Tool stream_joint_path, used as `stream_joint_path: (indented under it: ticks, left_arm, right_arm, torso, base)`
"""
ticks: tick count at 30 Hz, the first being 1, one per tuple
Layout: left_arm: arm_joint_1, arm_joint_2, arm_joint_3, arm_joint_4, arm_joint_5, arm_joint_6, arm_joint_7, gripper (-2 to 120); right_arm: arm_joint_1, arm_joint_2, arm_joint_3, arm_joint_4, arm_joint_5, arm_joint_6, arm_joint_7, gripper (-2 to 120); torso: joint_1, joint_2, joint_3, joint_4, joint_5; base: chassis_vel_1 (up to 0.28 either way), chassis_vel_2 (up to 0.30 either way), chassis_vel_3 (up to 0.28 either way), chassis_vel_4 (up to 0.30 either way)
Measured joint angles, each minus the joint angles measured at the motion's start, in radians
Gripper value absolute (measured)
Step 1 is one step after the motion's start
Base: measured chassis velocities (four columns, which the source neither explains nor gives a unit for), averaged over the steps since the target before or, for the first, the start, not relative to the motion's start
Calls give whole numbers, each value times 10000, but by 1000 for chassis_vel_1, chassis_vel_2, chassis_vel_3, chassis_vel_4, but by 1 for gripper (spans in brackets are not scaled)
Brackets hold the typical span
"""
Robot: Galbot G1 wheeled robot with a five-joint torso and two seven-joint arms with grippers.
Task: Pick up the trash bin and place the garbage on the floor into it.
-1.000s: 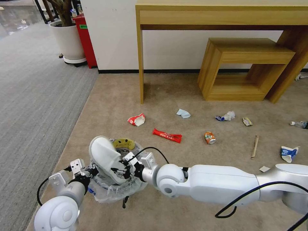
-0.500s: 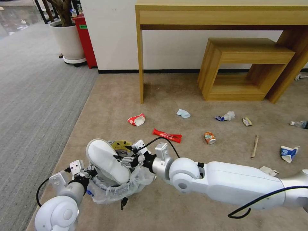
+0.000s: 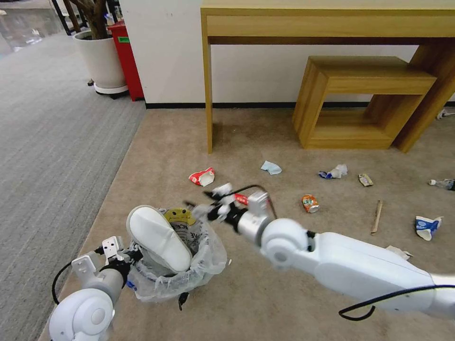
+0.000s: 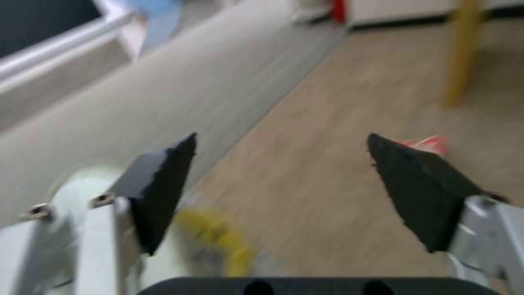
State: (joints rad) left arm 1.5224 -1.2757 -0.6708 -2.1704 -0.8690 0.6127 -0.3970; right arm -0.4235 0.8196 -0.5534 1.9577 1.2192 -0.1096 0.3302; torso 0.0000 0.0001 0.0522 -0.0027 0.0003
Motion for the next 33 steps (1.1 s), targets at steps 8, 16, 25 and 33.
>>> stream_joint_path:
  ticks: [8, 16, 25, 33]
  left_arm:
    - [-9, 44, 131, 215, 101, 23, 34, 1]
    - [15, 13, 170, 183, 176, 28, 84, 1]
    - [46, 86, 25, 31, 186, 15, 113, 1]
    - [51, 39, 58, 32, 347, -16, 200, 1]
  right_arm:
    - [-2703, -1123, 3869, -25, -985, 398, -76, 100]
    - [-4659, -1232, 6170, -437, -2308, 907, 624, 100]
    - [-5254, -593, 7292, -749, -3466, 1453, 746, 100]
    - [-6010, -73, 8168, -995, -4206, 1826, 272, 100]
  torso:
    - [-1, 0, -1, -3, -1]
    - [0, 0, -2, -2, -5]
    - [0, 0, -1, 2, -4]
    - [0, 1, 0, 0, 0]
  base:
    - [0, 0, 0, 0]
    - [0, 0, 0, 0]
    - [0, 0, 0, 0]
    - [0, 0, 0, 0]
